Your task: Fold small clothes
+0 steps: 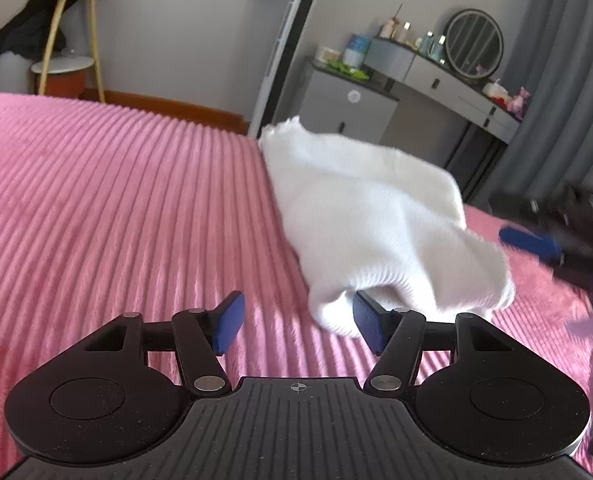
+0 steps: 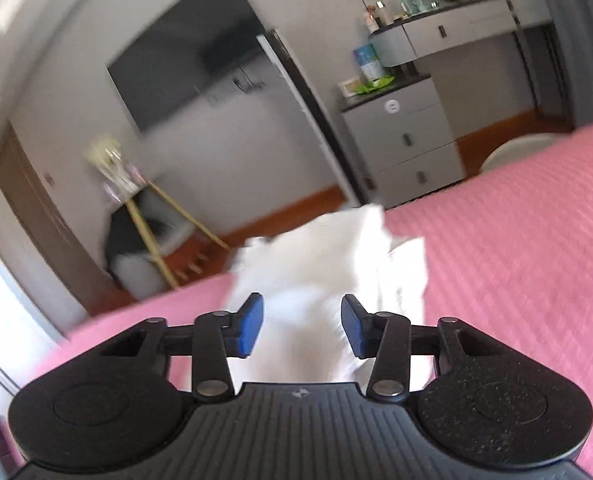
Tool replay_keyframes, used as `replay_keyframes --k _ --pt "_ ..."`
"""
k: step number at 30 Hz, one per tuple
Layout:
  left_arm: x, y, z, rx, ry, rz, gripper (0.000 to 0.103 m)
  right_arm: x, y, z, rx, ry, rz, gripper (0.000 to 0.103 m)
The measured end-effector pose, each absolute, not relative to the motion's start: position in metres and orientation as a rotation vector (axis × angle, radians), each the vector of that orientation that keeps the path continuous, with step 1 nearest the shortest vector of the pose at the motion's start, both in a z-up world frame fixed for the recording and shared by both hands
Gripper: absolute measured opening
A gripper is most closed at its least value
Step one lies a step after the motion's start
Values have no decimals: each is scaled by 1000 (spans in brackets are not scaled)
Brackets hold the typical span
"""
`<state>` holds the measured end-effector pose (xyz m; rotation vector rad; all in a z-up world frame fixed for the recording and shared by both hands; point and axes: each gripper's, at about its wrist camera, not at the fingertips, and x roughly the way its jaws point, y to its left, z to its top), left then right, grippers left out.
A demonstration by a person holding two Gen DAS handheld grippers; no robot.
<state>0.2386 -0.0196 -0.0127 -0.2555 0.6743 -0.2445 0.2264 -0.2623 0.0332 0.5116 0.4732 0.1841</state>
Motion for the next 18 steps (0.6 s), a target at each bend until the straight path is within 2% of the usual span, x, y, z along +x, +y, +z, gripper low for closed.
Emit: replay_keyframes --k 2,6,9,11,12,18 --pt "233 -15 0 -271 643 -258 65 221 -257 30 526 455 223 33" --pt "237 -12 23 -307 589 -276 74 232 -250 25 497 466 267 28" --pt "259 -26 23 -249 602 -252 74 242 -253 -3 510 531 212 25" --pt "278 -38 18 -205 637 -237 72 244 -261 -19 499 569 173 13" --pt "287 -45 16 -190 650 -234 72 242 -266 -24 506 569 176 11" --pt "326 -68 -3 -174 753 -242 72 247 -276 -39 514 593 211 11"
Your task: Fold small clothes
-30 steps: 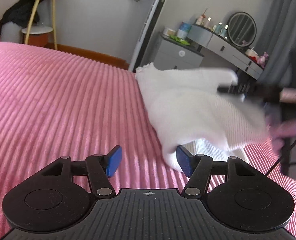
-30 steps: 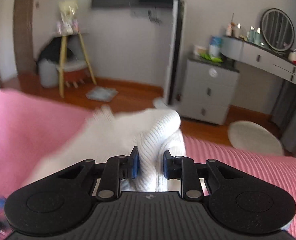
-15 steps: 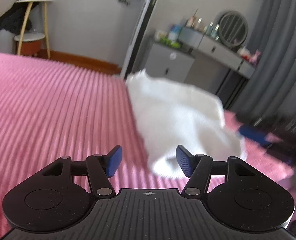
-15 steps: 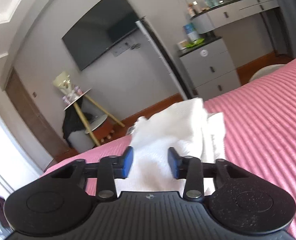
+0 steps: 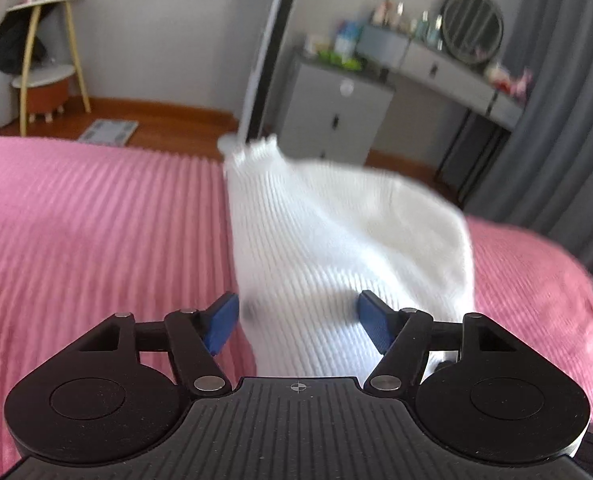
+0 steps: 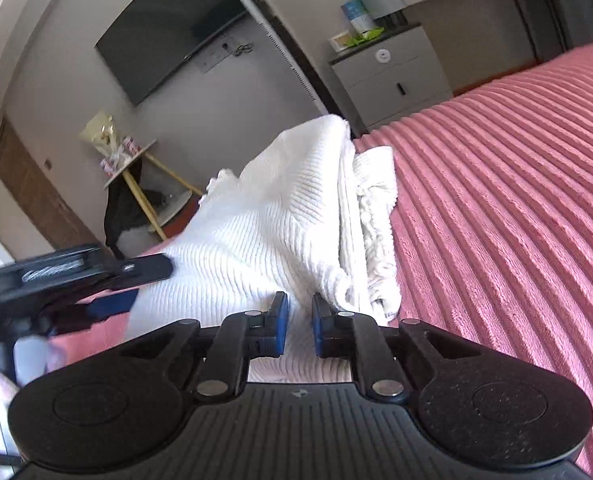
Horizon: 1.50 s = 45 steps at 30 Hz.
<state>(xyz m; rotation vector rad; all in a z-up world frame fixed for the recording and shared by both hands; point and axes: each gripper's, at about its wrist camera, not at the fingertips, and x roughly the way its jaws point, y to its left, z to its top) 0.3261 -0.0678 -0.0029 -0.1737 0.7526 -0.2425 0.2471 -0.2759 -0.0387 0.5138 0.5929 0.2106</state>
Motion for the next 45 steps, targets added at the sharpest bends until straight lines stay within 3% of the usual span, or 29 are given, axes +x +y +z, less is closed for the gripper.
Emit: replay_keyframes --k 6,13,15,16,17,20,26,34,36,38,42,45 --pt "326 -63 -31 -131 794 -250 80 245 -280 -40 513 600 243 10" --pt "315 -59 -21 -118 796 -277 81 232 -292 -12 547 503 206 17" --pt "316 -54 -17 -140 818 -294 83 232 -296 -11 547 493 188 22" --pt "317 -51 -16 -154 826 -302 83 233 -298 -14 548 499 167 34" --pt "317 -49 -14 -168 829 -311 85 234 -299 -17 550 515 144 39" --pt "324 -39 -7 -239 802 -301 97 239 -306 -31 621 536 146 45" --pt "352 -27 -19 -401 880 -370 100 252 -315 -44 746 540 174 72" --pt "387 -35 -41 -479 933 -415 99 310 -317 -51 751 638 243 76" --pt "391 -36 -45 -504 921 -405 88 325 -315 -50 750 658 263 75" --pt "390 -34 -46 -541 915 -405 81 335 -311 -47 728 673 281 59" --pt "388 -33 -39 -555 903 -397 56 341 -301 -40 656 703 275 44" --pt "381 -29 -24 -544 873 -406 53 332 -291 -25 633 678 298 42"
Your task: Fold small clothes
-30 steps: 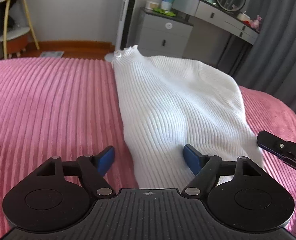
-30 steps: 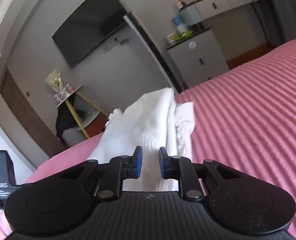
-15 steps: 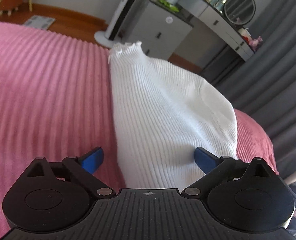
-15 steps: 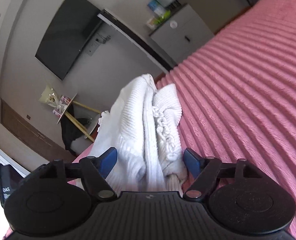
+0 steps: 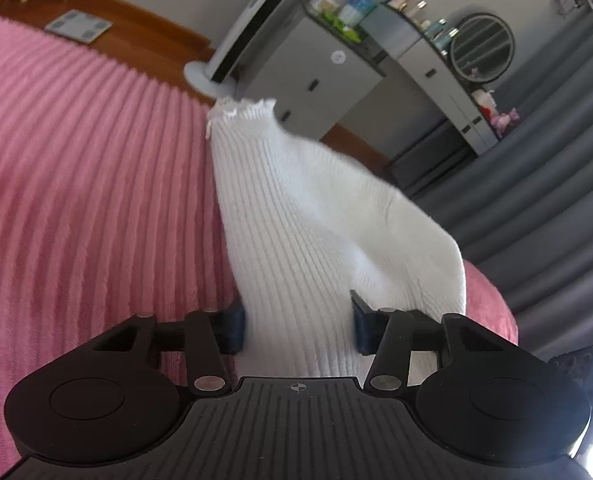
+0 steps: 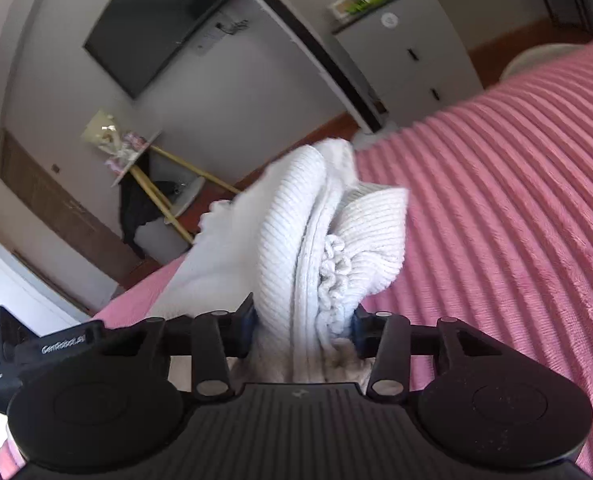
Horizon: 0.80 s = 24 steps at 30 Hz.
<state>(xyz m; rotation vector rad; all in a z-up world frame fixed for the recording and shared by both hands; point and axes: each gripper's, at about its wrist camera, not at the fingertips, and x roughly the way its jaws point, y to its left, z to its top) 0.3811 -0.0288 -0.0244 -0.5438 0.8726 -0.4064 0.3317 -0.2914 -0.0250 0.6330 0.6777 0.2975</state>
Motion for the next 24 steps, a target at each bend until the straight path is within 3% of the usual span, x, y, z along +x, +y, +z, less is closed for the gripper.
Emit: replay_keyframes --k 9,13,16,18,24 --pt "329 19 16 -513 780 -381 53 308 -248 -1 618 656 437 42" --pt "305 32 10 -382 803 -260 59 297 -232 -5 585 718 416 54" --pt "268 37 11 -287 739 -185 64 263 -233 -1 546 711 348 55" --pt "236 39 11 -294 699 -193 80 236 -238 3 592 685 361 58" --pt "191 11 -19 -193 761 -237 81 199 -226 -3 671 714 424 60"
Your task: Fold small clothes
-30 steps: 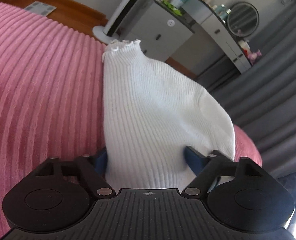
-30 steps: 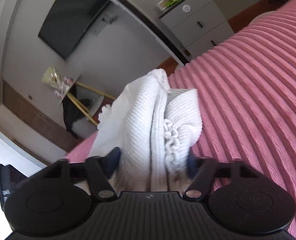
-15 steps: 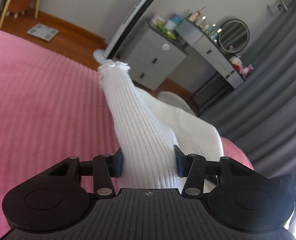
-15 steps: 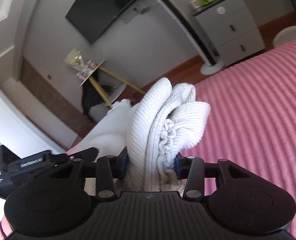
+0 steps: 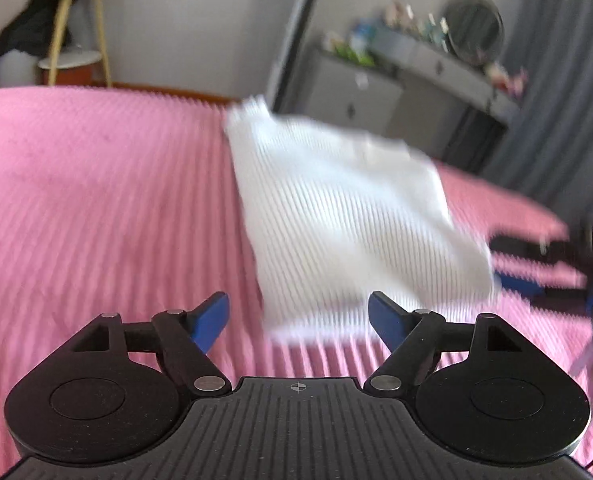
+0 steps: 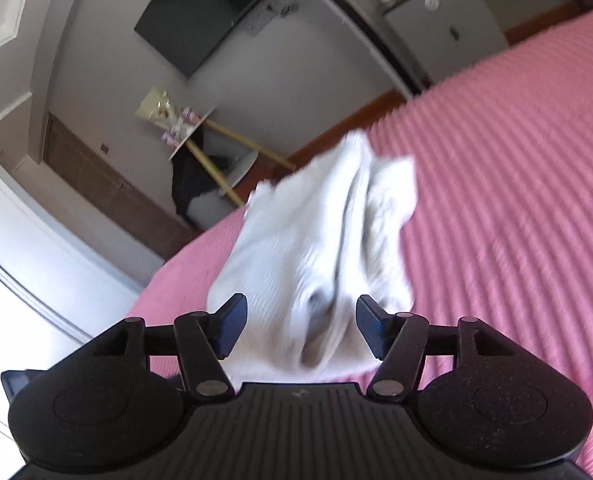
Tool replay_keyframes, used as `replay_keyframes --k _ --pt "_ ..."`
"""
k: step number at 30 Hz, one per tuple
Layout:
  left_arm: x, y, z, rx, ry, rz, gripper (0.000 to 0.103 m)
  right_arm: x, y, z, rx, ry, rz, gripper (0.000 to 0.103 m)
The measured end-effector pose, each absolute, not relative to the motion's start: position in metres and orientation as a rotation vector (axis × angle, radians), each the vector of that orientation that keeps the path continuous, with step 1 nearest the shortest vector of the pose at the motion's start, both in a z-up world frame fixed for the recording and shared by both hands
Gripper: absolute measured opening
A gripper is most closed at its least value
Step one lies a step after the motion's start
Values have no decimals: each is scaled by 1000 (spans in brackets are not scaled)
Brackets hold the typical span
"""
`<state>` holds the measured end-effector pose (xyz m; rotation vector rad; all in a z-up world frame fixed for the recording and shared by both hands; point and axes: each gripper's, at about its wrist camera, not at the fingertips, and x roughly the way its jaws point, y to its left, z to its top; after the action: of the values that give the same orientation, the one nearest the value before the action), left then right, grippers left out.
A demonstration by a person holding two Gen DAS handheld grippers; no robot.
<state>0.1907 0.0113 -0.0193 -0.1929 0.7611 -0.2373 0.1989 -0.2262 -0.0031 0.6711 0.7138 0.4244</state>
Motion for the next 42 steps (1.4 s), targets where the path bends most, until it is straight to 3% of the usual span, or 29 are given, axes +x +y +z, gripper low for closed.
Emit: replay_keyframes --k 3,6,7,8,9,13,17,18,20,21,26,29,35,37,42 --pt "199 0 -25 -152 780 -208 80 207 -214 -10 679 762 404 52" --pt "202 -2 -27 -187 782 -193 79 216 -207 -12 715 775 404 35" --pt "202 -1 -27 -205 775 -188 78 217 -208 -12 711 772 401 19" --pt "201 0 -28 -219 770 -174 74 219 -205 -9 685 765 398 12" --pt "200 2 -30 -226 759 -156 70 220 -202 -3 642 747 389 12" --pt "197 20 -35 -273 750 -87 67 204 -202 19 519 586 400 11" --pt "193 37 -31 -335 757 -104 67 210 -194 -6 313 711 315 13" --pt "192 41 -28 -325 771 -108 68 211 -196 -12 305 739 305 16" --pt "188 49 -19 -322 785 -109 72 203 -201 -8 298 723 284 31" --pt "186 55 -14 -333 783 -110 74 201 -204 -2 303 714 269 32" --pt "199 68 14 -408 671 -77 85 199 -186 39 141 545 218 32" --pt "226 47 17 -365 658 -76 86 220 -154 47 25 521 245 30" --pt "279 6 -5 -288 732 -56 89 265 -107 21 -278 515 231 26" --pt "286 -1 -19 -249 754 -38 98 268 -105 6 -365 499 234 25" --pt "288 -5 -30 -206 725 -52 101 272 -111 -13 -469 465 268 25"
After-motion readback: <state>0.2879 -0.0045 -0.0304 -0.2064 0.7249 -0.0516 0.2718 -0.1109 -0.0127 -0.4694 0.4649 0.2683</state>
